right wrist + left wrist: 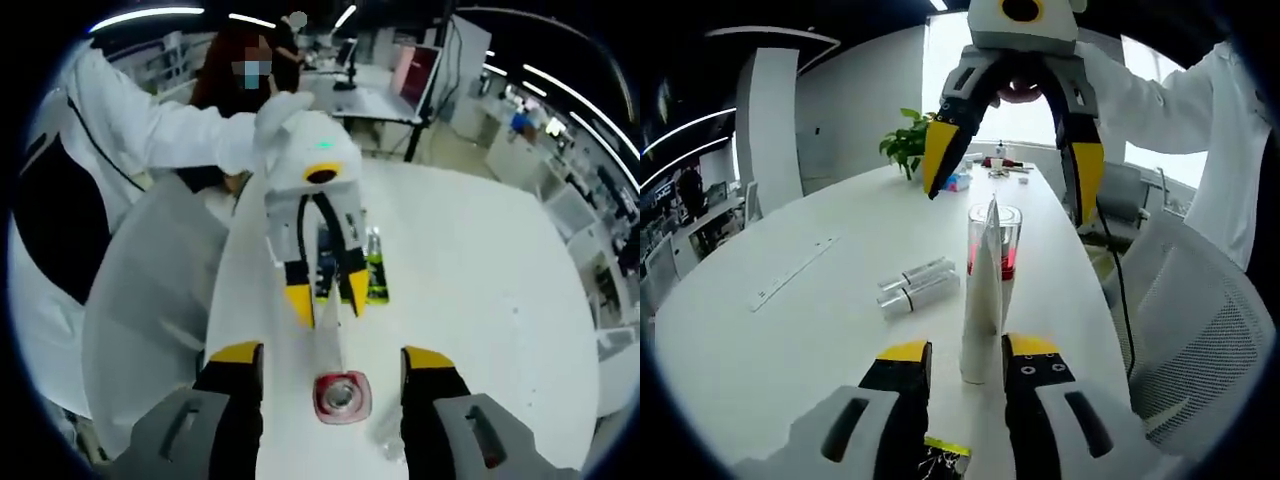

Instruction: Arrange the skincare products in the storage area until every visible bottle or jar stands upright without overlapping.

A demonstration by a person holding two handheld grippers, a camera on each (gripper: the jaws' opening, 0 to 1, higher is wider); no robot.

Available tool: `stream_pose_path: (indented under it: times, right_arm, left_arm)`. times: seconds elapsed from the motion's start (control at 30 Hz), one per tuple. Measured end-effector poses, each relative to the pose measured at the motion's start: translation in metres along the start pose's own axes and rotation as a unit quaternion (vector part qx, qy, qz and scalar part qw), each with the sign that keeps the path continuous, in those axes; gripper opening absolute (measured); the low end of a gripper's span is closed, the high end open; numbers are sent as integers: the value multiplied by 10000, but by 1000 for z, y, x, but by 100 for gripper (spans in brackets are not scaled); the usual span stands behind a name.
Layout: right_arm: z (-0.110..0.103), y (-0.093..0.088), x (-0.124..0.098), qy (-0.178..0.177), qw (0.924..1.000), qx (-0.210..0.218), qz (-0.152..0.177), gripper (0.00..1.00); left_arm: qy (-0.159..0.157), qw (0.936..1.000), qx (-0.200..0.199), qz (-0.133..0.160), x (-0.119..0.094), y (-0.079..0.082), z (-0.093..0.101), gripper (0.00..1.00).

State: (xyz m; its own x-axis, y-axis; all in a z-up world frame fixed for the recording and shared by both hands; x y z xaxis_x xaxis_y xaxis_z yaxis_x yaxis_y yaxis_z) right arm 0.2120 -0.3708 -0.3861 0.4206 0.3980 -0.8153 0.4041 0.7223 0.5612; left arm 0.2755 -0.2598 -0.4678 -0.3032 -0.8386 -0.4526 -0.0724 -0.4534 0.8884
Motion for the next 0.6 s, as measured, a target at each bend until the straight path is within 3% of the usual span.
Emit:
stream_pose_path:
  times: [0.3,0.6]
  right_arm:
    - [-7,-14,-2,-105,9998,45,134,68]
    - [-10,-29,-4,-315,9990,262,159,83]
  left_arm:
    - [141,9999,-41,-72,-7,-3,6,41]
    - [501,9986,-115,-97,-20,-5,8,63]
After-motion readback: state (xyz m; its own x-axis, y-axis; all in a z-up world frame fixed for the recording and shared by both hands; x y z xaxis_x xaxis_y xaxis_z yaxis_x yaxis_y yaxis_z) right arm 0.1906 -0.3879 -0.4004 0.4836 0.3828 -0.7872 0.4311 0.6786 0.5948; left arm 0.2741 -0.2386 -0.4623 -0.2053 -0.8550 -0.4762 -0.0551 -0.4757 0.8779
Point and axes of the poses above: the point that each gripper's makers call its tool centre point, and the gripper's own axes: x roughly forward along the fingers, z roughly to its right, y roughly out of its top, the point moved 7 cm from there along -x, roughly backward along the fingers, and after that the axes turned 5 degrees about -y, right-handed, at the moved point
